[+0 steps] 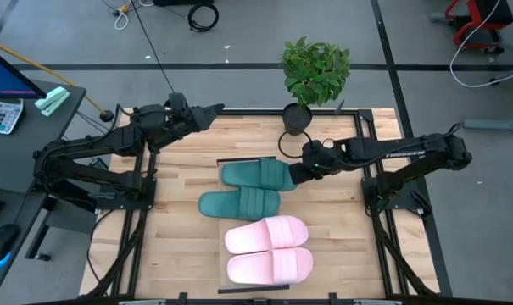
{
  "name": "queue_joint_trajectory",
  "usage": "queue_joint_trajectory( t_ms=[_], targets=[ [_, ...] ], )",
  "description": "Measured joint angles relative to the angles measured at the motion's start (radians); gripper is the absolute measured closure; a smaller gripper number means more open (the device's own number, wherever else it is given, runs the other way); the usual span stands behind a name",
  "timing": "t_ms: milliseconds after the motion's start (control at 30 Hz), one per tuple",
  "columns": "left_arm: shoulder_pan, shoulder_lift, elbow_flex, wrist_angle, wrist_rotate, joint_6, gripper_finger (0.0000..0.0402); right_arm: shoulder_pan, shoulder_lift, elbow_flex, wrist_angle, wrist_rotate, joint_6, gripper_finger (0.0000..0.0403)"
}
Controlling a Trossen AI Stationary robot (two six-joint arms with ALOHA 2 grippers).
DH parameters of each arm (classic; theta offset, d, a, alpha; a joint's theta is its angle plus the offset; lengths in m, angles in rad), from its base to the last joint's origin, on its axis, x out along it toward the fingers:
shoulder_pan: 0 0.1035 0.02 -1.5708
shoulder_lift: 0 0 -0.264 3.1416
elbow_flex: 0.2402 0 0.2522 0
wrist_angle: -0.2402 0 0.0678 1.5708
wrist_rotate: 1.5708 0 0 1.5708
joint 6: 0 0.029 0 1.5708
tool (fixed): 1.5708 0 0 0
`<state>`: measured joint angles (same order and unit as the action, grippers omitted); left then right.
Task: Pick and place slides into the shelf
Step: Return to Home Position
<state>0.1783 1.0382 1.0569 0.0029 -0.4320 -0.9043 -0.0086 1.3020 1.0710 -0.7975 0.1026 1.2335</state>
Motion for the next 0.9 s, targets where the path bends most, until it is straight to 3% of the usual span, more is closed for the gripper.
queue_joint_trajectory(
  t_ms=[300,533,633,767,900],
  targets=[
    [0.000,0.000,0.000,0.000,0.000,0.000,0.0230,-0.041,-0.034,0.000,-0.072,-0.001,-0.039,0.0356],
    [0.000,0.000,0.000,-0.014,0.000,0.002,0.0230,-0.089,-0.159,0.000,-0.291,0.081,-0.082,0.0329],
    [0.000,0.000,0.000,-0.036,0.006,0.022,0.0230,-0.089,-0.225,0.000,-0.325,0.091,-0.165,0.0341],
    [0.000,0.000,0.000,-0.036,0.027,0.037,0.0230,-0.075,-0.322,0.000,-0.325,0.145,-0.250,0.0393],
    [0.000,0.000,0.000,-0.036,0.027,0.056,0.0230,-0.029,-0.416,-0.003,-0.282,0.188,-0.370,0.0395]
  ],
)
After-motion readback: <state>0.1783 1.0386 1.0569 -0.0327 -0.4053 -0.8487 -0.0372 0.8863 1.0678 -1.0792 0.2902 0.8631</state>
